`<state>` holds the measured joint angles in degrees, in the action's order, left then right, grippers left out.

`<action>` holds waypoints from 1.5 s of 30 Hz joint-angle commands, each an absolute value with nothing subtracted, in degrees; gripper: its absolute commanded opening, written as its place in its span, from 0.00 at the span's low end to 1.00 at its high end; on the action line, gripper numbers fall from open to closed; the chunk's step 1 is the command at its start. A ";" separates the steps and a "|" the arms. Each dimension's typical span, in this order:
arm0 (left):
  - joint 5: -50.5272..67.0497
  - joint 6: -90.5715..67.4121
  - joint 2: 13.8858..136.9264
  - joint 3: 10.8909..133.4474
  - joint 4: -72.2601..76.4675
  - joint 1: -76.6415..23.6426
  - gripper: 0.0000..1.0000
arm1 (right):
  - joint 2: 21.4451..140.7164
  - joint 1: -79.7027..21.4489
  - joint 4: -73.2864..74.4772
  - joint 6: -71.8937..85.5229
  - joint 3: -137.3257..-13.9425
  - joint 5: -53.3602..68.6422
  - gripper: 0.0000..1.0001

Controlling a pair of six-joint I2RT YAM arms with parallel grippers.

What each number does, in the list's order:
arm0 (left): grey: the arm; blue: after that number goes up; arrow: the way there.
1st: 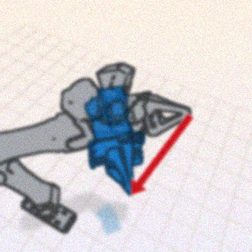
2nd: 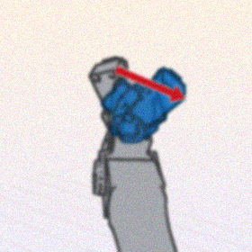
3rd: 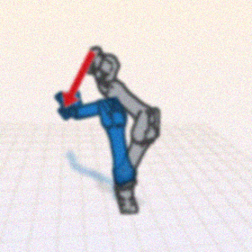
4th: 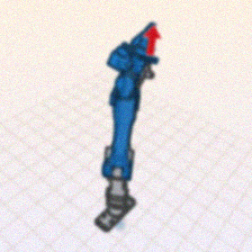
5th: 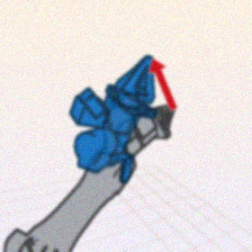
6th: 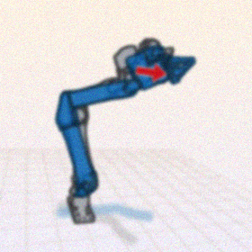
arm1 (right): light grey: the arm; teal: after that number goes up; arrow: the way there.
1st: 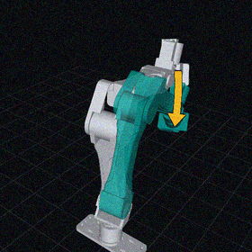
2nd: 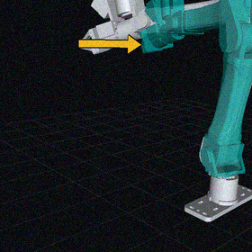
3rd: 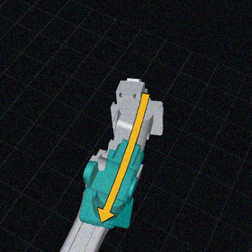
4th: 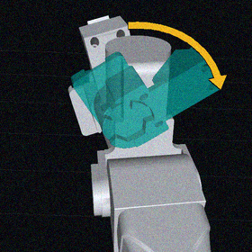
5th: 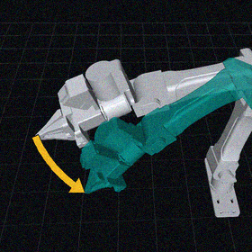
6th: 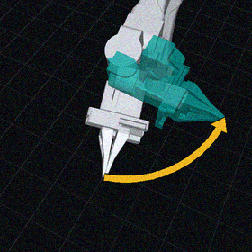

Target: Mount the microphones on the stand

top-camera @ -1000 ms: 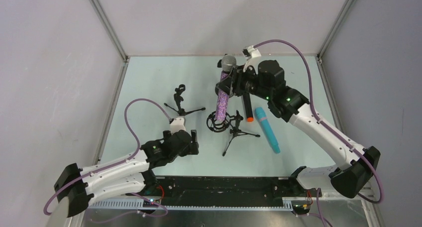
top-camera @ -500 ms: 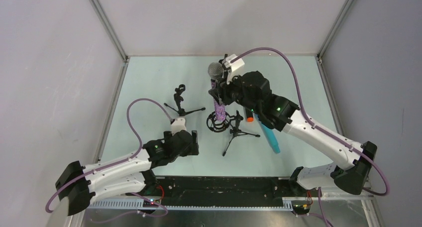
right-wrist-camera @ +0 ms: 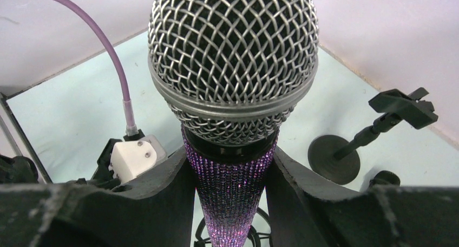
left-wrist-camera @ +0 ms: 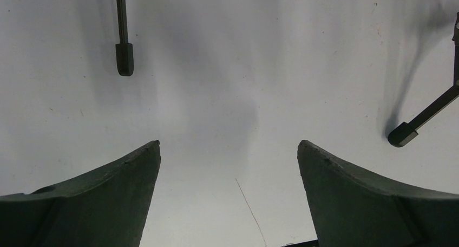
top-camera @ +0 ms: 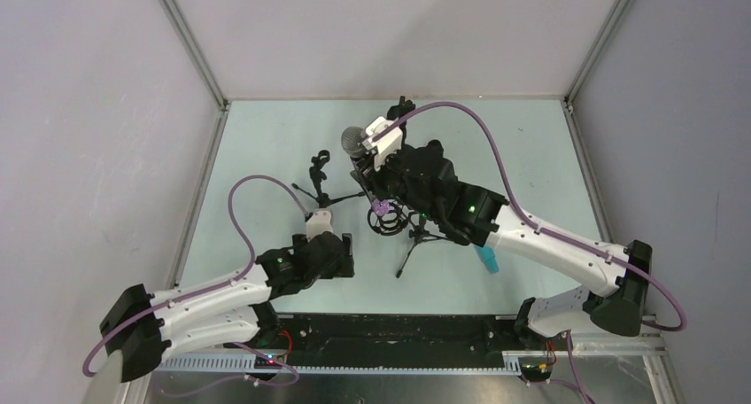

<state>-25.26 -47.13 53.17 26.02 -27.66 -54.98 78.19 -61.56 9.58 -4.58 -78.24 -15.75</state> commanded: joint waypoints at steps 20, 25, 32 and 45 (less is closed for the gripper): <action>-24.77 -48.45 56.14 26.41 -26.98 -54.67 1.00 | 75.81 -61.84 1.95 -5.47 -74.11 -20.25 0.00; -24.69 -48.41 56.64 26.45 -26.96 -54.67 1.00 | 74.60 -61.87 1.62 -5.40 -72.96 -20.51 0.00; -24.72 -48.34 56.73 26.55 -26.96 -54.69 1.00 | 72.06 -61.82 0.68 -5.09 -71.25 -19.08 0.00; -24.46 -48.57 57.63 26.75 -26.89 -54.67 1.00 | 71.10 -61.86 -3.35 -5.89 -67.15 -16.86 0.00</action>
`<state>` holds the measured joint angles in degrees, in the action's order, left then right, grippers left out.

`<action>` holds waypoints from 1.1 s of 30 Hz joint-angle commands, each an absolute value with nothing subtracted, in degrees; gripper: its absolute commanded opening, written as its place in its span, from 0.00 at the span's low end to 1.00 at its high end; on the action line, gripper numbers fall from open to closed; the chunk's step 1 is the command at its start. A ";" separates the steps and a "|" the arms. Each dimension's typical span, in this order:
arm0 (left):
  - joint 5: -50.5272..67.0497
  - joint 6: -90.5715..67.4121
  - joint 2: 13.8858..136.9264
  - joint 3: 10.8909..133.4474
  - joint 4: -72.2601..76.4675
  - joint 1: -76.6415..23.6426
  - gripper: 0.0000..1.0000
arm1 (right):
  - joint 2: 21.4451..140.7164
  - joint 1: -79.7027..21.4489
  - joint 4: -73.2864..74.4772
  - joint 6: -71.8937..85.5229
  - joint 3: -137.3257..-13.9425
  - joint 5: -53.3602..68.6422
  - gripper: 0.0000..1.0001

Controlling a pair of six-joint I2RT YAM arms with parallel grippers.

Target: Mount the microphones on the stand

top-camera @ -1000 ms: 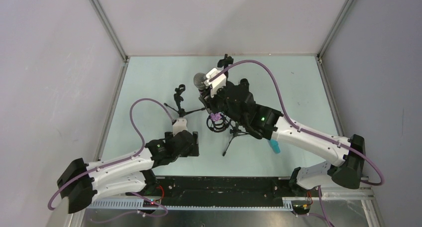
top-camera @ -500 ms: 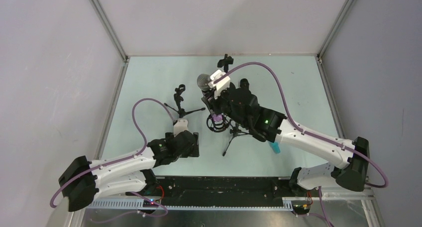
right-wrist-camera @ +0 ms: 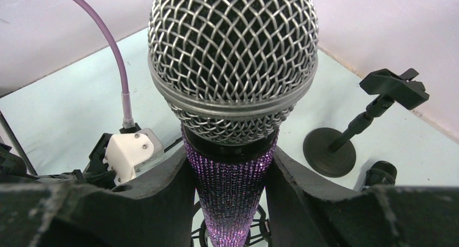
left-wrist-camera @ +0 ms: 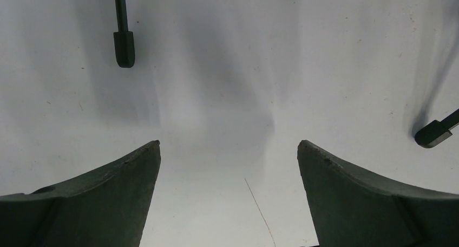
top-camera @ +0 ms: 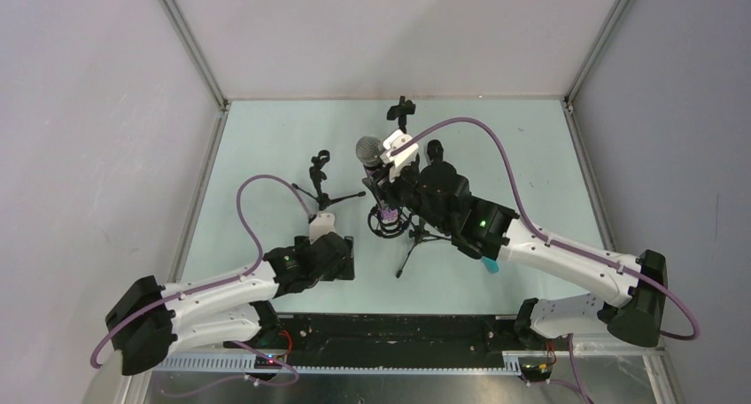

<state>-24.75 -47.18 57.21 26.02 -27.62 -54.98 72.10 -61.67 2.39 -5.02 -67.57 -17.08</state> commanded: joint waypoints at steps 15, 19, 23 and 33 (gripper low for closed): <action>-24.43 -48.86 57.39 26.25 -26.89 -54.67 1.00 | 74.08 -61.91 -4.23 -7.29 -66.43 -15.73 0.00; -24.59 -48.95 57.47 26.21 -26.89 -54.69 1.00 | 74.63 -61.89 -3.87 -7.71 -66.20 -15.15 0.00; -24.60 -49.03 57.55 26.19 -26.88 -54.67 1.00 | 74.77 -61.96 -4.53 -7.73 -65.47 -15.65 0.00; -24.43 -49.30 57.26 26.08 -26.98 -54.67 1.00 | 73.82 -61.89 -11.43 -8.55 -58.93 -15.12 0.00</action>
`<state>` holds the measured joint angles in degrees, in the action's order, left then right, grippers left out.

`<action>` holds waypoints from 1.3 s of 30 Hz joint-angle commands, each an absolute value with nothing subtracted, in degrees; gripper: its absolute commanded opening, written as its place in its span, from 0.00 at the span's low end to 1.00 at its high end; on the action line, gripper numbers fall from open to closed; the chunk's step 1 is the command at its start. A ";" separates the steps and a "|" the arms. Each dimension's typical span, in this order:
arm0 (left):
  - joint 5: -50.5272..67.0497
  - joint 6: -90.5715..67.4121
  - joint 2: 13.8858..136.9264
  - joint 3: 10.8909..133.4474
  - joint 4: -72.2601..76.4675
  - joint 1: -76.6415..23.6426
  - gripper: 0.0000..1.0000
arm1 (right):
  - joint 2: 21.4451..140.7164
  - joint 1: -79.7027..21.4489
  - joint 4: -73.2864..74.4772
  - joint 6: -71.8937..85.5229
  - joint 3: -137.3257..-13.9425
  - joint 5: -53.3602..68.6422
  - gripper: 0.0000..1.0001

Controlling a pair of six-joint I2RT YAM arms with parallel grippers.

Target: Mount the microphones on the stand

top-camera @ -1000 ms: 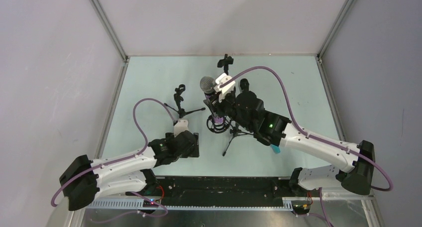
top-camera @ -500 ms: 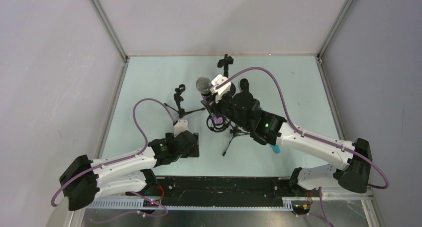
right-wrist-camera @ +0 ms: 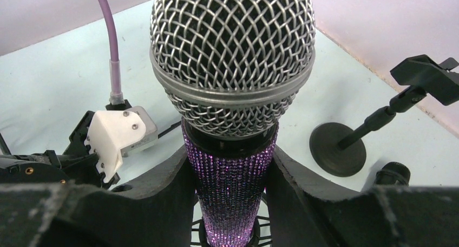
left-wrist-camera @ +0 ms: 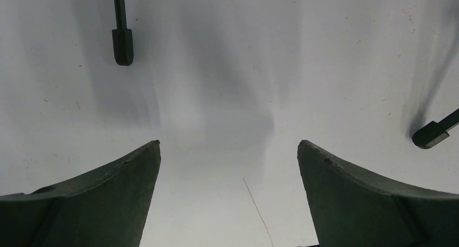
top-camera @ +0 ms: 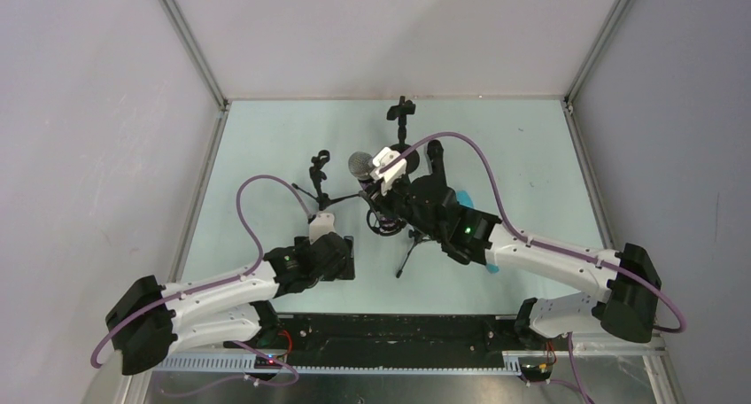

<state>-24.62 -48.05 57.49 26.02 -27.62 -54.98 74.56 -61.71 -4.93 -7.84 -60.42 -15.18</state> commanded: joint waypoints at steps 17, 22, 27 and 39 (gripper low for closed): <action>-24.38 -48.49 56.28 26.93 -26.94 -54.67 1.00 | 73.81 -62.01 -21.68 -8.32 -49.27 -15.62 0.00; -25.12 -47.58 52.74 27.60 -26.95 -54.67 1.00 | 73.77 -61.96 -25.15 -7.91 -45.96 -15.81 0.00; -26.60 -46.92 46.46 27.33 -26.97 -54.67 1.00 | 74.21 -61.95 -26.57 -7.57 -43.81 -16.42 0.00; -26.86 -47.52 37.33 25.03 -26.96 -54.68 1.00 | 70.69 -62.14 -26.36 -6.08 -43.42 -12.67 0.62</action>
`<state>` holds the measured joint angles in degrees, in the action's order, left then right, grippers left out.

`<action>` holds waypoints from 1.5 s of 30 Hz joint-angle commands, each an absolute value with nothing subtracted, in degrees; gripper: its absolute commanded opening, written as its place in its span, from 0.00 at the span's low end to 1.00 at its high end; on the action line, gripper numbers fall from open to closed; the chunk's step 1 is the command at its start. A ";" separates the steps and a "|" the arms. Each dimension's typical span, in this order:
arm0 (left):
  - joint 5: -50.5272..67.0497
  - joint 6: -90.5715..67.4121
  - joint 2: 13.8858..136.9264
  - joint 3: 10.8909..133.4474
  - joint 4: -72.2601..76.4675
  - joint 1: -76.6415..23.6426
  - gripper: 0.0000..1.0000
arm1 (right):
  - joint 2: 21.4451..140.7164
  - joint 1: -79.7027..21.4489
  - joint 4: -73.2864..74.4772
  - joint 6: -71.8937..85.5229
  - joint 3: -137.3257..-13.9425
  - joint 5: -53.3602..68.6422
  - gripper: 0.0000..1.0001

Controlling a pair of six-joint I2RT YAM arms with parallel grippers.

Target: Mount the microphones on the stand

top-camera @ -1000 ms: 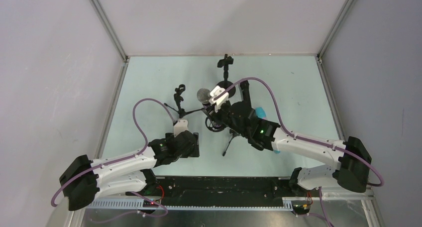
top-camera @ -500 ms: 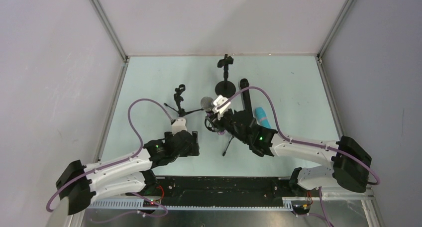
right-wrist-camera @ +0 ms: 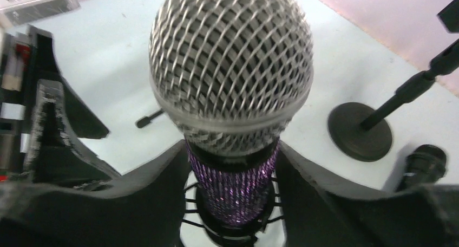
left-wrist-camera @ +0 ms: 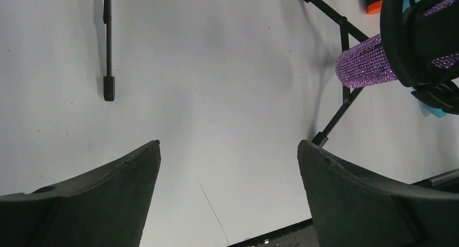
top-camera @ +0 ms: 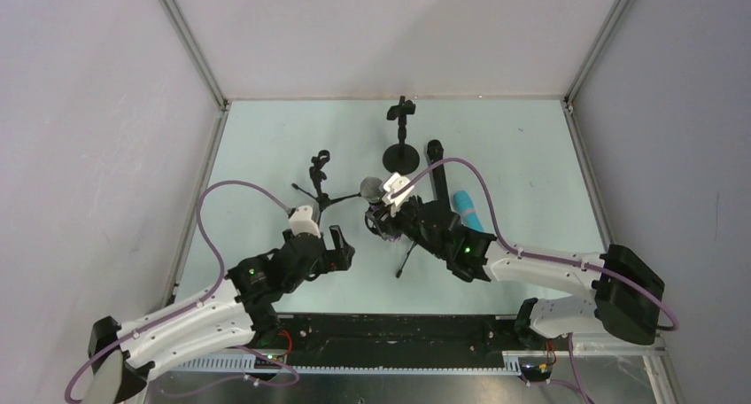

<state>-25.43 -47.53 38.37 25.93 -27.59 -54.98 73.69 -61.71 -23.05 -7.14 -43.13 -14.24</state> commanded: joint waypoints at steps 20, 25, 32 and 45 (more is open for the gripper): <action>-25.92 -45.71 38.89 26.72 -26.86 -54.67 1.00 | 57.95 -61.47 -15.61 -1.38 -43.42 -14.38 1.00; -24.38 -42.64 36.68 27.86 -26.74 -54.67 1.00 | 54.12 -59.66 -10.84 1.31 -43.42 -13.94 1.00; -17.93 -37.70 36.00 29.91 -23.20 -55.70 0.99 | 48.84 -52.90 -6.48 6.64 -42.02 -9.47 0.99; -11.79 -29.20 49.96 37.81 -12.10 -64.30 0.86 | 43.00 -39.99 -4.57 15.76 -37.19 -0.74 0.99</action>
<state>-15.29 -33.67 45.91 33.93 -18.02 -62.76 44.51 -42.11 -4.67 12.12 -37.60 -3.60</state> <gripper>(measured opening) 0.891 0.993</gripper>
